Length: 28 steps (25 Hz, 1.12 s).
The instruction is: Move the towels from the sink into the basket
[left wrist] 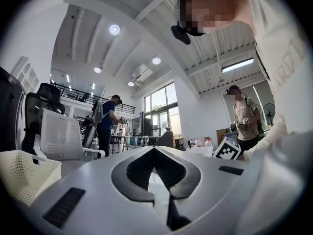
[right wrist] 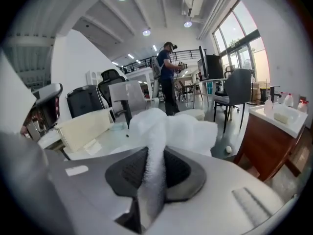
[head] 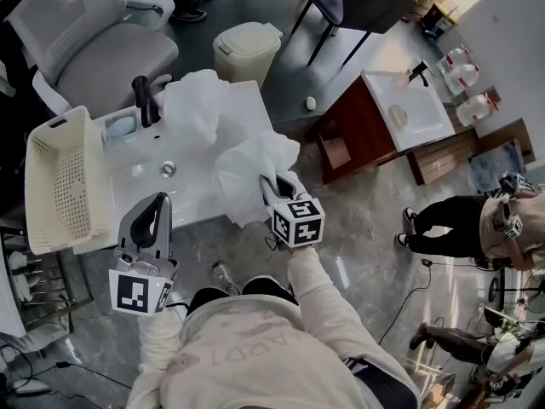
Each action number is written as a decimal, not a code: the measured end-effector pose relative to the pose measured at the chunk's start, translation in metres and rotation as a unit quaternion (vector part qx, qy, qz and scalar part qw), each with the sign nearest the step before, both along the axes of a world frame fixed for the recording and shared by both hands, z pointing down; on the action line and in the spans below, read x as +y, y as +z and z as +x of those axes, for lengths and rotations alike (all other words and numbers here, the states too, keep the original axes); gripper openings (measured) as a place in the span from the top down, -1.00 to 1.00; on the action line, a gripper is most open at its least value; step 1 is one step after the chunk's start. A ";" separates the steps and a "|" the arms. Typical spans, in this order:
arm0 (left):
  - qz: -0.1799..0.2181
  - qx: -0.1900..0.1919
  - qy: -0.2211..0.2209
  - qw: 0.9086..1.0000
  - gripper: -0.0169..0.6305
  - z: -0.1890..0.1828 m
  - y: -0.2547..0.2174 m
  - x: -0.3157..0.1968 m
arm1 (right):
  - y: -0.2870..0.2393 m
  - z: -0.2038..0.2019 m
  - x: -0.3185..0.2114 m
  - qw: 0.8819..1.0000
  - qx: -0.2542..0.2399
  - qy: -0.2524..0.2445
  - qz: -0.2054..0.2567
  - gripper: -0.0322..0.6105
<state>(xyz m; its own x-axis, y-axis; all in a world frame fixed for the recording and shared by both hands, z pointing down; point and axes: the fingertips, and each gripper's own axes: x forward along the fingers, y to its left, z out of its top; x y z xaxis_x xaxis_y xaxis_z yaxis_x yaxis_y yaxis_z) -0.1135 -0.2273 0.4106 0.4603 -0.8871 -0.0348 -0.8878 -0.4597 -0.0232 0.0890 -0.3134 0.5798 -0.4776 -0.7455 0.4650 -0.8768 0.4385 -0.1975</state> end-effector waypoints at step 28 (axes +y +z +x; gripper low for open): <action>0.022 -0.007 -0.071 0.997 0.93 -0.046 -0.022 0.041 | -0.147 -0.070 0.030 0.968 -0.131 -0.071 0.204 0.64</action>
<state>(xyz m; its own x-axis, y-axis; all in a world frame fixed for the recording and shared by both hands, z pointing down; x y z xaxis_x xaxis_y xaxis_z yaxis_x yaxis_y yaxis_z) -0.1592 -0.1861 0.3890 0.3312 -0.9410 -0.0689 -0.9431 -0.3280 -0.0540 0.0192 -0.2836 0.4328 -0.6503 -0.7597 -0.0054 -0.7452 0.6392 -0.1901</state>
